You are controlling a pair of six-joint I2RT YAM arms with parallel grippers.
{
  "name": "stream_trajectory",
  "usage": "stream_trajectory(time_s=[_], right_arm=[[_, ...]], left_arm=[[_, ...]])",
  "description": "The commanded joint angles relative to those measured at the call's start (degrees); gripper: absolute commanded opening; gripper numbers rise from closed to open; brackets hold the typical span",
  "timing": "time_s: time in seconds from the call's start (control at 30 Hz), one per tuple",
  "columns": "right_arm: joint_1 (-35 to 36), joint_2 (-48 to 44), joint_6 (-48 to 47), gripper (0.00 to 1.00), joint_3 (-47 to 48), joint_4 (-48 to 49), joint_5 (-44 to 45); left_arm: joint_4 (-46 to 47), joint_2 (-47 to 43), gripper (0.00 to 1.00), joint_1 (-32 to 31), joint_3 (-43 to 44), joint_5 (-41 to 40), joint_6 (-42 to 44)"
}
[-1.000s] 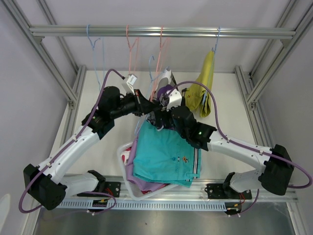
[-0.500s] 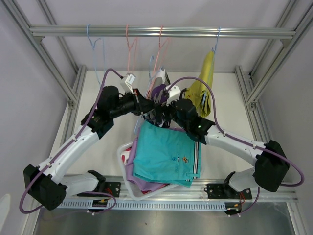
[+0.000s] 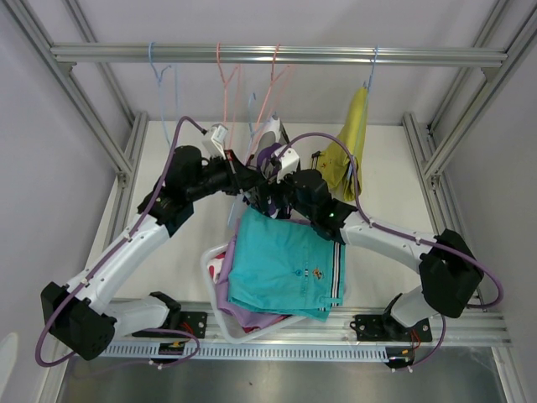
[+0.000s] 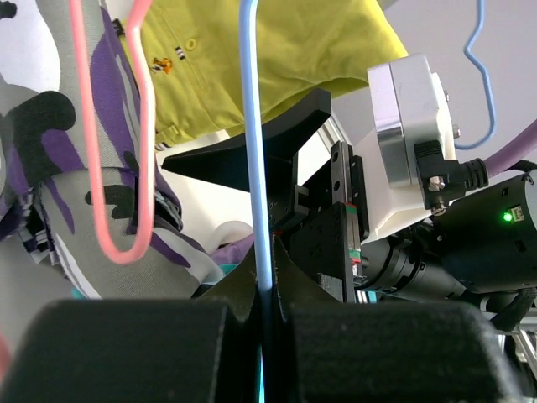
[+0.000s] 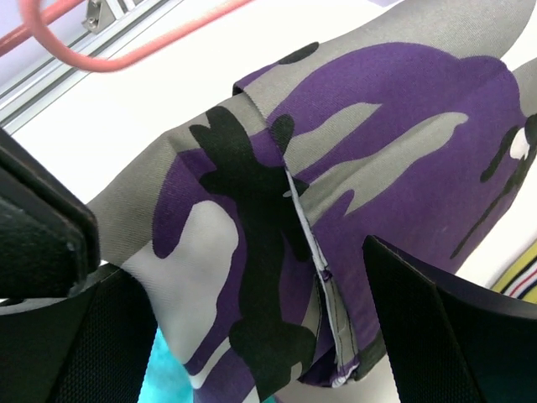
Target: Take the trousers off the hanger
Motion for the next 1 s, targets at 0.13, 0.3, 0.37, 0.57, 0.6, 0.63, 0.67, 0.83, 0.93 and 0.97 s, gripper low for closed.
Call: stream_trajectory(time_s=[0.13,0.3,0.37,0.57,0.6,0.63,0.67,0.83,0.93,0.97], right_arm=[[-2.3,3.8,0.1,0.89,3.5,6.4,2.5],[-3.2,4.7,0.1,0.75,4.6,6.7,1.7],[-3.5,5.1,0.0,0.68,4.9,7.1,1.4],[-4.1,5.7,0.2,0.55,5.7,8.3,0.1],[-4.2,5.7,0.3,0.53,5.7,8.5,0.0],[-4.4,5.7,0.4,0.48,5.8,8.7,-0.2],[-4.5,5.7,0.4,0.42,5.9,8.7,-0.2],[-5.2,5.7,1.2,0.24,7.0,7.4,0.1],[-5.4,5.5,1.1,0.13,8.1,5.4,0.4],[-5.4,5.3,1.0,0.11,8.2,5.1,0.5]], left_arm=[[7.7,-1.6,0.01,-1.6,1.9,7.2,1.2],[7.6,-1.6,0.01,-1.7,2.0,7.3,1.4],[7.6,-1.6,0.01,-1.6,2.0,7.5,1.4],[7.3,-1.2,0.01,-1.6,2.0,7.8,1.5],[7.4,-1.1,0.0,-1.7,2.1,7.9,1.5],[7.4,-1.0,0.01,-1.6,2.3,8.0,1.4],[7.3,-1.0,0.0,-1.6,2.4,8.2,1.4],[7.3,-1.1,0.01,-1.6,2.2,8.3,1.5],[7.3,-1.3,0.0,-1.6,2.1,8.4,1.4],[7.4,-1.2,0.0,-1.6,2.2,8.5,1.4]])
